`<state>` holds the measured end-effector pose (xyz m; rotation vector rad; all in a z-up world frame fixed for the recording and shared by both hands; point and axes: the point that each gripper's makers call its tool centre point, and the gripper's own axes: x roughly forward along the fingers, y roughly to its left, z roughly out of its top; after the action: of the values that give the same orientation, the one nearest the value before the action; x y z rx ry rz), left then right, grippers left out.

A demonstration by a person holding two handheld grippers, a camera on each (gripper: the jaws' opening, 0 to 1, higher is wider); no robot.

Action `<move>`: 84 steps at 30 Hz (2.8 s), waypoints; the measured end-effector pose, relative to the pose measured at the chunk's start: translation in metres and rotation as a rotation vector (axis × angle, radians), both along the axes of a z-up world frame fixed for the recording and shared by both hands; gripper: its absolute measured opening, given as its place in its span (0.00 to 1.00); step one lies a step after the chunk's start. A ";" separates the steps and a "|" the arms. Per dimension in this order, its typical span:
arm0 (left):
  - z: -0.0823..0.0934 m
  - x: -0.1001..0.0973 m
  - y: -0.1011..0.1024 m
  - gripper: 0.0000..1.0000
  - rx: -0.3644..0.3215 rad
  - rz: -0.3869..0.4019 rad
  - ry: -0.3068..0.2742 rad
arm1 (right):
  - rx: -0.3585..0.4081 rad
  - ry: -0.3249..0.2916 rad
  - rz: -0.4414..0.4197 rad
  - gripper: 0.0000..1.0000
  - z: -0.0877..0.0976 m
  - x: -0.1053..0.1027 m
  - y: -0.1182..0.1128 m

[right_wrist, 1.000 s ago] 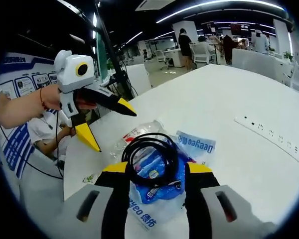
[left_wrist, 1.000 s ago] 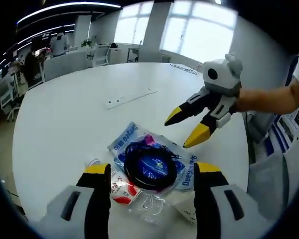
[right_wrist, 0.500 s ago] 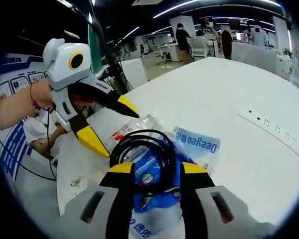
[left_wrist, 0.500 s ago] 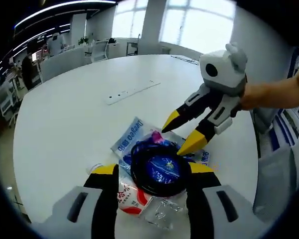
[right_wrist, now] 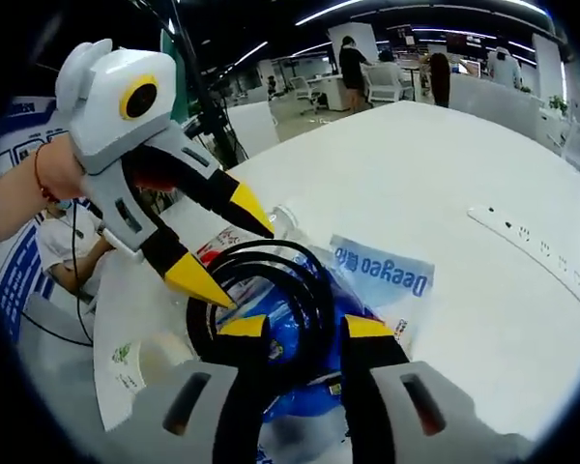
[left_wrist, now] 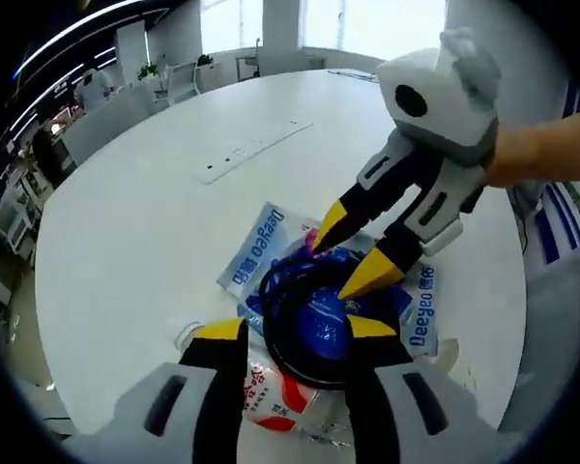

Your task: Arrange the tabletop items into an orderly group along one side of the table until the central work area is clear of visible clutter.

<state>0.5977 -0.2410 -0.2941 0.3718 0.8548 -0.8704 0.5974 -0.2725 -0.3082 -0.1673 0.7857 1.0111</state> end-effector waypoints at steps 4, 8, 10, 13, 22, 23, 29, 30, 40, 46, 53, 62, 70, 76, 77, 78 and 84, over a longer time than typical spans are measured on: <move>-0.007 0.004 0.003 0.28 0.066 -0.029 -0.019 | -0.024 -0.006 -0.004 0.21 -0.005 0.001 -0.001; -0.011 0.003 -0.001 0.26 0.073 -0.032 -0.011 | -0.033 0.007 -0.023 0.16 -0.011 0.001 -0.002; -0.013 0.004 0.001 0.24 0.091 -0.027 -0.013 | -0.039 0.005 -0.038 0.13 -0.012 0.003 -0.004; -0.014 0.007 0.004 0.20 0.103 -0.011 -0.019 | -0.040 0.012 -0.058 0.12 -0.013 0.004 -0.005; -0.014 0.014 0.008 0.09 0.137 0.025 -0.029 | -0.003 0.062 -0.151 0.04 -0.012 0.012 -0.009; -0.013 0.015 0.008 0.09 0.136 0.027 -0.032 | 0.001 0.065 -0.157 0.04 -0.011 0.012 -0.009; -0.006 0.015 0.007 0.06 0.085 0.073 -0.020 | 0.019 0.075 -0.181 0.02 -0.007 0.012 -0.011; -0.006 0.015 0.007 0.06 0.087 0.072 -0.021 | 0.026 0.077 -0.184 0.02 -0.006 0.012 -0.011; 0.004 0.009 0.005 0.04 0.047 0.103 -0.023 | 0.067 0.070 -0.195 0.01 0.013 0.009 -0.013; 0.012 0.003 0.001 0.04 0.037 0.109 -0.029 | 0.078 0.057 -0.192 0.00 0.023 0.005 -0.015; 0.024 -0.002 0.000 0.03 0.020 0.121 -0.040 | 0.092 0.044 -0.190 0.00 0.035 0.003 -0.016; 0.038 -0.006 0.000 0.02 0.002 0.132 -0.051 | 0.108 0.022 -0.178 0.00 0.052 -0.001 -0.016; 0.053 -0.009 -0.001 0.02 -0.011 0.141 -0.070 | 0.125 0.005 -0.175 0.00 0.067 -0.007 -0.018; 0.068 -0.010 -0.002 0.02 -0.028 0.148 -0.090 | 0.145 -0.018 -0.173 0.00 0.084 -0.011 -0.020; 0.071 -0.011 -0.002 0.02 -0.029 0.149 -0.094 | 0.148 -0.024 -0.170 0.00 0.088 -0.012 -0.020; 0.073 -0.011 -0.002 0.01 -0.030 0.151 -0.098 | 0.150 -0.028 -0.167 0.00 0.091 -0.013 -0.021; 0.083 -0.016 -0.009 0.01 -0.033 0.144 -0.114 | 0.151 -0.049 -0.160 0.00 0.103 -0.021 -0.026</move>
<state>0.5818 -0.2503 -0.2115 0.3242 0.7508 -0.7226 0.5762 -0.2984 -0.2052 0.0006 0.6648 0.9075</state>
